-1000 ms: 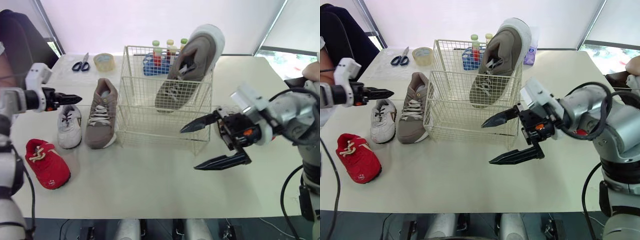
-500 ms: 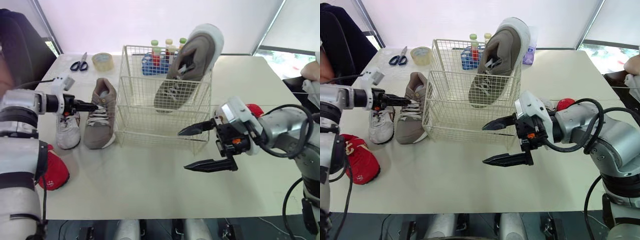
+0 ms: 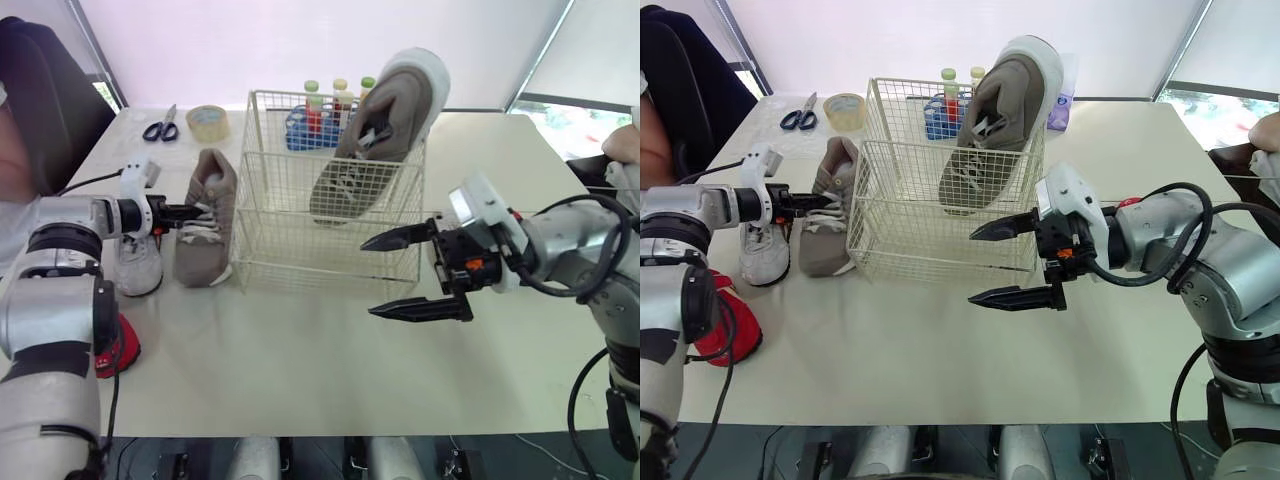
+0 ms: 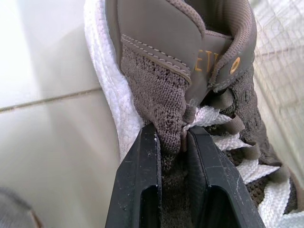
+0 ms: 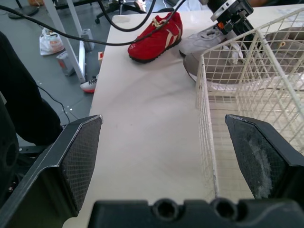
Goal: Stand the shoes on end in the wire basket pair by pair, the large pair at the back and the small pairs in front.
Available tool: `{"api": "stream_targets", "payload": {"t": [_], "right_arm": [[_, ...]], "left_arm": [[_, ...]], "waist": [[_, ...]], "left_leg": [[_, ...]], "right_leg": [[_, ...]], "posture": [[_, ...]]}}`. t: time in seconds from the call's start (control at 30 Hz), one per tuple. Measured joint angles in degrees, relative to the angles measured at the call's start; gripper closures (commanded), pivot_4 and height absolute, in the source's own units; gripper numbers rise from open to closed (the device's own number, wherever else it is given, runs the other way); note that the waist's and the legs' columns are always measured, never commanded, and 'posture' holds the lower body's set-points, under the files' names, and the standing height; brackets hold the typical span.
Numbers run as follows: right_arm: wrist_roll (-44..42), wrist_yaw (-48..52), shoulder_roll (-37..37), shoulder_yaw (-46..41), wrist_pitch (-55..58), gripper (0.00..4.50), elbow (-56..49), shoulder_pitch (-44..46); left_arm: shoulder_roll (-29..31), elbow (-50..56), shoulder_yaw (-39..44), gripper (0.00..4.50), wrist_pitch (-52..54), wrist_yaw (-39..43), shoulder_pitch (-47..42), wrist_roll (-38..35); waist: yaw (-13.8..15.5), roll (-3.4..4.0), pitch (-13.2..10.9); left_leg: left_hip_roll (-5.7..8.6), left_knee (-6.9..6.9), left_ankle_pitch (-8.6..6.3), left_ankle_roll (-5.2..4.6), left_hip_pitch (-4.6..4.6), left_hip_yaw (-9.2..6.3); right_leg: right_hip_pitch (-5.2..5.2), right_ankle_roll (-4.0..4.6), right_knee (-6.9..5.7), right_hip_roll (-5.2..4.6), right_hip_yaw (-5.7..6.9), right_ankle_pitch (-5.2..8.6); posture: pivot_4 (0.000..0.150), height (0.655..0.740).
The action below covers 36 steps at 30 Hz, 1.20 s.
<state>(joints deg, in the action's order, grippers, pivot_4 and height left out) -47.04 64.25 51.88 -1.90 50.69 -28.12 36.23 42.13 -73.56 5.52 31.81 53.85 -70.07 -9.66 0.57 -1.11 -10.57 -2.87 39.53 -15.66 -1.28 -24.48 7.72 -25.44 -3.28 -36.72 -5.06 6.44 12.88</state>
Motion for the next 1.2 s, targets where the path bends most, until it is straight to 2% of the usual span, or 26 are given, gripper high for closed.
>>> {"api": "stream_targets", "payload": {"t": [0.1,0.17,0.3,0.4,0.5,0.67,0.77,0.97,1.2], "right_arm": [[-0.55,-2.13,1.01,-2.49,0.64,0.0,1.23,0.33],[-1.27,-3.84,1.66,-4.71,1.64,0.0,1.85,0.78],[-4.63,-6.49,4.51,-10.7,4.53,0.0,3.65,2.48],[-5.51,-8.76,10.71,-14.63,8.73,0.0,4.39,1.64],[-5.66,-10.59,12.39,-17.53,10.4,0.0,5.13,0.04],[-7.34,-12.24,12.37,-19.72,10.54,0.0,4.82,-1.64],[-8.31,-12.78,12.5,-21.27,10.55,0.0,4.71,-2.12],[-9.64,-13.49,14.32,-22.58,11.37,0.0,4.71,-2.83],[-10.11,-14.12,14.49,-23.71,11.2,0.0,4.61,-4.88]], "left_arm": [[0.61,1.62,6.87,4.34,-4.34,-6.5,-0.97,-3.24],[0.78,7.14,11.16,4.34,-11.27,-10.43,-1.12,-5.31],[1.54,22.44,13.56,4.34,-15.33,-14.81,-3.86,-6.91],[-3.12,36.55,14.17,4.34,-20.02,-17.74,-5.72,-8.48],[-9.47,44.76,12.99,4.34,-25.47,-20.02,-7.19,-9.48],[-20.71,42.65,7.79,4.34,-37.88,-21.79,-5.57,-6.51],[-24.56,37.0,5.76,4.34,-43.94,-22.66,-3.89,-4.36],[-26.9,30.94,3.65,4.34,-51.42,-25.58,-1.61,-0.6],[-27.33,36.92,2.41,4.34,-51.03,-27.55,6.8,0.4]], "waist": [[-0.05,-0.15,-0.09],[-0.02,-0.32,-0.19],[0.2,-0.39,-0.22],[1.33,-0.41,-0.21],[1.68,-0.38,-0.17],[1.55,-0.26,-0.1],[0.85,-0.26,-0.11],[0.02,-0.27,-0.11],[0.13,-0.26,-0.1]], "left_leg": [[-0.02,0.02,0.02,0.04,0.0,0.01],[-0.03,0.02,0.11,0.2,-0.02,0.01],[0.06,0.04,0.08,0.14,-0.03,0.07],[0.15,0.2,-0.01,0.0,-0.02,0.03],[0.16,0.46,-0.12,-0.19,0.03,0.09],[0.15,0.5,-0.28,-0.48,0.17,0.1],[0.09,0.49,-0.19,-0.32,0.08,0.12],[0.08,0.43,-0.14,-0.24,0.01,0.16],[0.09,0.47,-0.29,-0.5,0.06,0.16]], "right_leg": [[-0.03,0.0,-0.06,-0.02,0.0,0.0],[-0.05,0.0,-0.08,-0.05,0.0,0.0],[0.01,-0.02,-0.02,-0.14,0.0,0.0],[0.15,-0.05,0.03,-0.24,0.02,0.01],[0.32,-0.25,0.04,-0.27,-0.01,-0.1],[0.48,-0.33,0.13,-0.26,-0.03,-0.17],[0.32,-0.33,0.1,-0.17,-0.06,-0.17],[0.19,-0.34,0.07,-0.17,-0.08,-0.16],[0.26,-0.33,0.04,-0.25,-0.09,-0.17]], "posture": [[0.15,0.74],[0.15,0.74],[0.15,0.74],[0.15,0.74],[0.15,0.74],[0.15,0.74],[0.15,0.74],[0.15,0.74],[0.15,0.74]]}}
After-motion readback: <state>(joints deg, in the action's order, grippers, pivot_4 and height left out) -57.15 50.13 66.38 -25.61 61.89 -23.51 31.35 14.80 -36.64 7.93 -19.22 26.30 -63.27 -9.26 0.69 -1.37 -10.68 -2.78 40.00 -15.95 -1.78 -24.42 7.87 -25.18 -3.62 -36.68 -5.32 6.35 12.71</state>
